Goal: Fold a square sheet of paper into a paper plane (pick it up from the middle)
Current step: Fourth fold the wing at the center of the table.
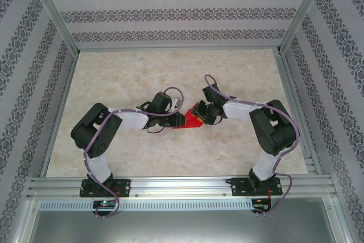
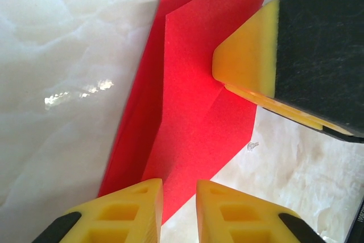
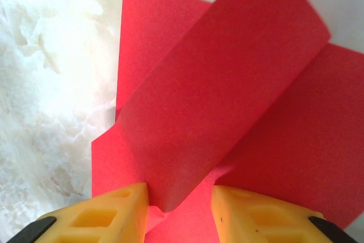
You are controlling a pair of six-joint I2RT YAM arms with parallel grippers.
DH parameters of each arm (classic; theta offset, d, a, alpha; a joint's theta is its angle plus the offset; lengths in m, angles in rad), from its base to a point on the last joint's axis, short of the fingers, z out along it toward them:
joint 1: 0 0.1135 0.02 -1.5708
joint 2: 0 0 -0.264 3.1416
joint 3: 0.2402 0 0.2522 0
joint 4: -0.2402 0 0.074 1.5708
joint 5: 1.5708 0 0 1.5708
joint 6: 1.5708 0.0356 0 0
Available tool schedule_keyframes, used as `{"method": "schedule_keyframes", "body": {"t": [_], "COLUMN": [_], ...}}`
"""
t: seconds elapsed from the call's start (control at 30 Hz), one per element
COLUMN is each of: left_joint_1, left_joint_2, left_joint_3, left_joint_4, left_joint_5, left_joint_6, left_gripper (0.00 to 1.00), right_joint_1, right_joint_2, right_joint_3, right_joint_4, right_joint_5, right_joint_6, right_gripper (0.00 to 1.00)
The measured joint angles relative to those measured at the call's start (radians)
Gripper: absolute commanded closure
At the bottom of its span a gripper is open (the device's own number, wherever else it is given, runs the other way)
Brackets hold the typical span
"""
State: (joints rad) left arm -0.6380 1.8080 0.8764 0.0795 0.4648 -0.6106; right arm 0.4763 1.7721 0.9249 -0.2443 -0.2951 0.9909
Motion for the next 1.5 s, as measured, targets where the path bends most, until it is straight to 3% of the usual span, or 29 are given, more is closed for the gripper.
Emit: {"method": "schedule_keyframes", "body": {"t": [0.5, 1.0, 1.2, 1.37, 1.5], "left_joint_1": [0.000, 0.000, 0.000, 0.000, 0.000], "left_joint_2": [-0.020, 0.058, 0.089, 0.113, 0.113], "left_joint_3": [0.006, 0.036, 0.058, 0.064, 0.064], "left_joint_4": [-0.014, 0.032, 0.032, 0.043, 0.055], "left_joint_5": [0.003, 0.108, 0.117, 0.119, 0.122], "left_joint_6": [0.030, 0.056, 0.064, 0.086, 0.099], "left_gripper": [0.69, 0.70, 0.76, 0.91, 0.96], "right_joint_1": [-0.019, -0.041, -0.048, -0.057, -0.067], "right_joint_2": [-0.008, -0.008, -0.008, -0.016, -0.059], "right_joint_3": [0.031, 0.028, 0.022, 0.017, 0.002], "right_joint_4": [-0.096, -0.093, -0.084, -0.077, -0.087], "right_joint_5": [0.031, -0.005, -0.021, -0.039, -0.043], "right_joint_6": [-0.105, -0.122, -0.124, -0.153, -0.203], "right_gripper": [0.61, 0.61, 0.61, 0.60, 0.55]}}
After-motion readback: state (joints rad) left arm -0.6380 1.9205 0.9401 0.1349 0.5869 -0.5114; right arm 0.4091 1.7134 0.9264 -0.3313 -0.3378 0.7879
